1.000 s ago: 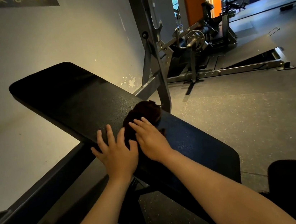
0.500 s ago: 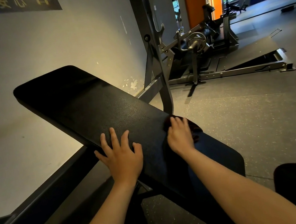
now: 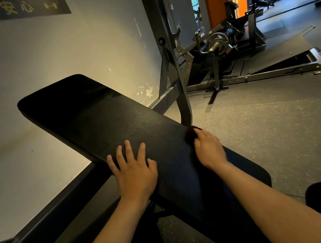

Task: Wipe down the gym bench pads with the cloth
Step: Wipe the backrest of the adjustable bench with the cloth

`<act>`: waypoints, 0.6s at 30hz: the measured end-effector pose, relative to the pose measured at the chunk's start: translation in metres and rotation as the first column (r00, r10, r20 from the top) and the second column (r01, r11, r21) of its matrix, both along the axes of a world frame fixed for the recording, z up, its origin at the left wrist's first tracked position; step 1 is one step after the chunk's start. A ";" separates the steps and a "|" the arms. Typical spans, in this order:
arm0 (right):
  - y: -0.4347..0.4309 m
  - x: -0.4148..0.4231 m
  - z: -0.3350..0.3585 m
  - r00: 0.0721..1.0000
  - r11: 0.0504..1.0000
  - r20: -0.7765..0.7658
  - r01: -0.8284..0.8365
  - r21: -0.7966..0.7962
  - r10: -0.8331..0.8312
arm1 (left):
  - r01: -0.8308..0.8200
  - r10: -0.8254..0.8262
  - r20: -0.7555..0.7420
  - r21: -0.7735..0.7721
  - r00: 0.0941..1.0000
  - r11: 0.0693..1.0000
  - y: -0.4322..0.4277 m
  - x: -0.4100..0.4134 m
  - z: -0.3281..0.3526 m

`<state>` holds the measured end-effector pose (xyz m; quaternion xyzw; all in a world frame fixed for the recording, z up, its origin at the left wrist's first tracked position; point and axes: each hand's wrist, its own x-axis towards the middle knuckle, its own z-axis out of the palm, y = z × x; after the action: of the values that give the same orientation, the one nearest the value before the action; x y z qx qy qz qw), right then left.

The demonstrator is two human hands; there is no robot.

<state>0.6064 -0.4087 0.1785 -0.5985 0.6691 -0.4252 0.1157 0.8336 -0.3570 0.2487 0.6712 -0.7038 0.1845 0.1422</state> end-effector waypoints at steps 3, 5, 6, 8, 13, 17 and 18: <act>0.008 -0.019 -0.013 0.991 0.990 0.077 0.103 0.098 -0.111 | 0.031 -0.033 0.040 0.048 0.999 0.998 -0.003 -0.008 0.007; -0.004 -0.017 -0.005 0.987 0.979 0.071 0.128 0.161 -0.141 | 0.041 -0.048 0.070 0.097 0.996 0.994 -0.008 -0.018 0.011; -0.012 -0.014 0.001 0.988 0.976 0.076 0.121 0.183 -0.137 | 0.045 -0.056 0.088 0.116 0.995 0.992 -0.011 -0.023 0.013; -0.031 -0.005 0.017 0.992 0.981 0.101 0.060 0.186 -0.080 | 0.056 -0.075 0.121 0.154 0.990 0.986 -0.018 -0.032 0.015; -0.079 0.037 0.072 0.981 0.980 0.118 -0.164 0.111 0.151 | 0.085 -0.118 0.166 0.194 0.979 0.977 -0.035 -0.041 0.023; -0.093 0.042 0.089 0.959 0.967 0.167 -0.246 0.073 0.231 | 0.080 -0.116 0.187 0.190 0.975 0.979 -0.050 -0.052 0.023; -0.093 0.036 0.083 0.955 0.964 0.193 -0.248 0.092 0.227 | 0.079 -0.114 0.185 0.190 0.976 0.979 -0.053 -0.055 0.023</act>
<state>0.6420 -0.5015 0.2619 -0.6259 0.6024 -0.4213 0.2605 0.7787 -0.4095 0.2714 0.6249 -0.7600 0.1773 0.0198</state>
